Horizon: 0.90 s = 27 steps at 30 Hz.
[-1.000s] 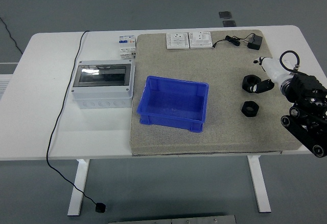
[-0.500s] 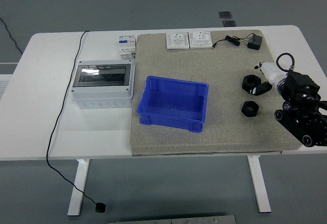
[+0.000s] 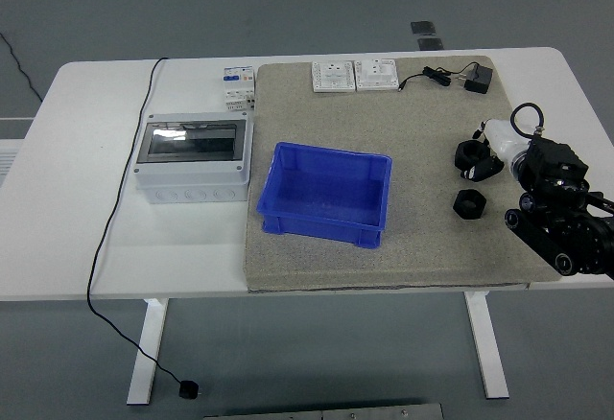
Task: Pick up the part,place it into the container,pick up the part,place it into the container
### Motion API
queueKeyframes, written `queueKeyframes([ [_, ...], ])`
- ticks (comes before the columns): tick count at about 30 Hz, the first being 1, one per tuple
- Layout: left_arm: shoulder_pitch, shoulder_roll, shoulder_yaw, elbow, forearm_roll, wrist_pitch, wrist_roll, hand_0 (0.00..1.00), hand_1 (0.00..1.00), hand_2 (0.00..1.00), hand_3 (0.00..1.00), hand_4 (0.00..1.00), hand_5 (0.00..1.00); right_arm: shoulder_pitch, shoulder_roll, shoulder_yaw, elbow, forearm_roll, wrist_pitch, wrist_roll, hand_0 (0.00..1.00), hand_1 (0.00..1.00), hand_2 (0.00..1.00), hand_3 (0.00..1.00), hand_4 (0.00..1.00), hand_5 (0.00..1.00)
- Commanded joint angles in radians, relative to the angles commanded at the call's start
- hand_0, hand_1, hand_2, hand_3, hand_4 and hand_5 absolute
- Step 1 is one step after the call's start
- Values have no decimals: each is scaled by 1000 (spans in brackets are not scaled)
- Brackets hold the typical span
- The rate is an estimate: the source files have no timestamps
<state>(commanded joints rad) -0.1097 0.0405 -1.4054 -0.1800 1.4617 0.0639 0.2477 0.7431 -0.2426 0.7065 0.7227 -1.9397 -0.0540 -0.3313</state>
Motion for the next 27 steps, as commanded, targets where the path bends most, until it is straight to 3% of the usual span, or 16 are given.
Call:
queueKeyframes([
  [5,0,0,-1,0,2,0,0,722,596,722,560,569,471,-1,4,-12,1,-7,-30,10,629,623,597,651,609,50],
  [6,0,0,-1,0,2,0,0,722,595,722,560,569,471,-1,4,-14,1,-8,-34,12,615,626,567,639,544,2],
  [15,1,0,0,0,0,0,-1,722,595,722,560,569,470,-13,-8,-14,30,-9,-55,29,612,626,567,642,512,2],
  [23,5,-1,3,0,-9,2,-2,722,595,722,560,569,469,-54,-82,67,202,-16,-57,31,610,627,564,643,519,2],
  [27,7,-1,4,0,-11,3,-3,722,595,721,560,569,469,-83,-123,85,324,58,-60,37,612,628,565,640,526,2],
])
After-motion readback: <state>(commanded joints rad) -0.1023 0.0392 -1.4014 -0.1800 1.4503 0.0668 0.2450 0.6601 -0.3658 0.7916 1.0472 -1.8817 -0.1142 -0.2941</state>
